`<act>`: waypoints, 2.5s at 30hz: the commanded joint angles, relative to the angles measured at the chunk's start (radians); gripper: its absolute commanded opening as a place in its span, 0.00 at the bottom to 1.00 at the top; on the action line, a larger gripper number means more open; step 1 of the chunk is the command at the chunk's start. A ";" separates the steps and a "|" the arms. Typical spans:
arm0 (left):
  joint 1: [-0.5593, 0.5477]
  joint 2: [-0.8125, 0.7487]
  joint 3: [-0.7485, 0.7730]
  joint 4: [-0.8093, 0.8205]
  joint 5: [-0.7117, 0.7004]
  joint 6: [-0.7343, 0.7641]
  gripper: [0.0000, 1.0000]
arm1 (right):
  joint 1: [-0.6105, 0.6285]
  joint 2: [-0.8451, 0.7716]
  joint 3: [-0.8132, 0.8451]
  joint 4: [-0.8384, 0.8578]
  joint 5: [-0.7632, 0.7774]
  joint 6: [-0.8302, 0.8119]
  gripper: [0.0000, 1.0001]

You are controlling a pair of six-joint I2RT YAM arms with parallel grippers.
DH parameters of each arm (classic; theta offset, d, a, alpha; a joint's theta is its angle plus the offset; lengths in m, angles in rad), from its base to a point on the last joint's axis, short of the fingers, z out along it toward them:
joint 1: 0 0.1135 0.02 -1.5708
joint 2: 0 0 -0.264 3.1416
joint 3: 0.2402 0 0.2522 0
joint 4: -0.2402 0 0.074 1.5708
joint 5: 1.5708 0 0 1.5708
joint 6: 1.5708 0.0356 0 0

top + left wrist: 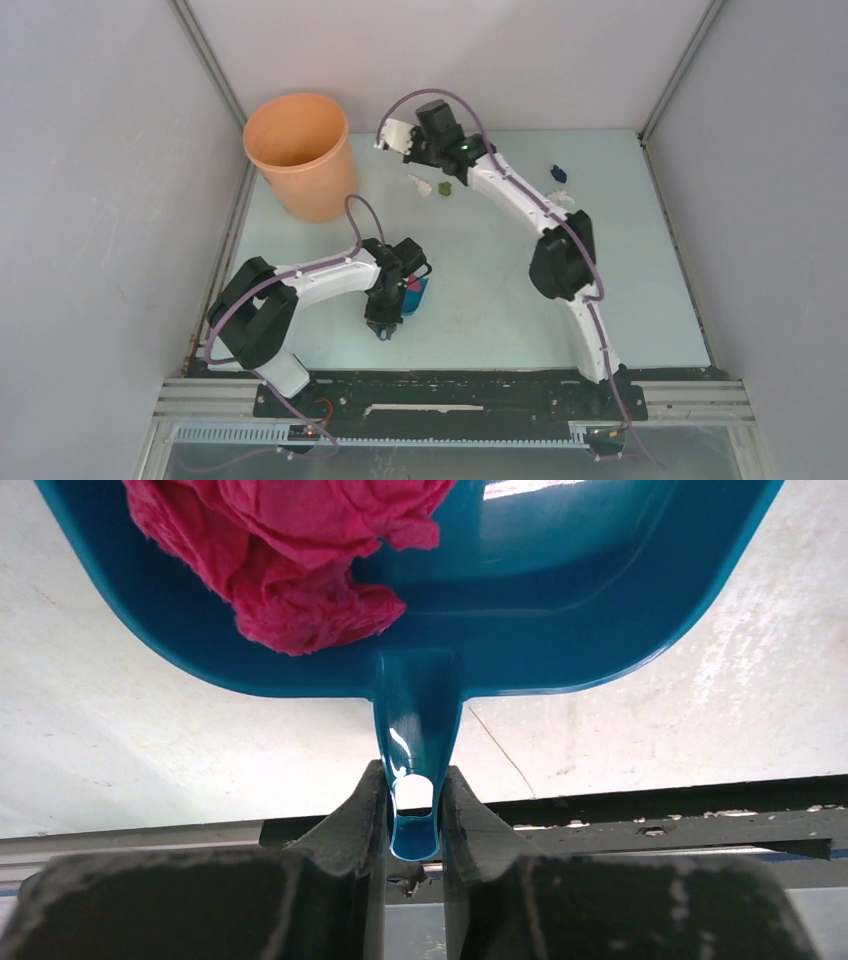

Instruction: Sweep away the paper scraps from the table

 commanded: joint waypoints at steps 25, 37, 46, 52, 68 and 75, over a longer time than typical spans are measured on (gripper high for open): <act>-0.004 0.059 0.035 -0.032 0.043 0.051 0.00 | 0.130 -0.107 -0.204 -0.217 -0.175 0.246 0.00; -0.019 0.100 0.117 -0.078 0.026 0.090 0.00 | 0.070 -0.304 -0.262 -0.313 -0.342 0.485 0.00; -0.025 0.063 0.109 -0.118 0.025 0.096 0.00 | 0.028 -0.211 -0.145 -0.132 0.048 0.264 0.00; -0.025 0.070 0.105 -0.119 0.035 0.107 0.00 | 0.040 -0.018 -0.024 -0.112 0.159 0.151 0.00; -0.024 0.146 0.178 -0.142 0.026 0.150 0.00 | 0.123 -0.106 -0.198 -0.359 -0.027 0.236 0.00; -0.024 0.173 0.176 -0.114 0.037 0.151 0.00 | 0.154 -0.227 -0.270 -0.534 -0.242 0.393 0.00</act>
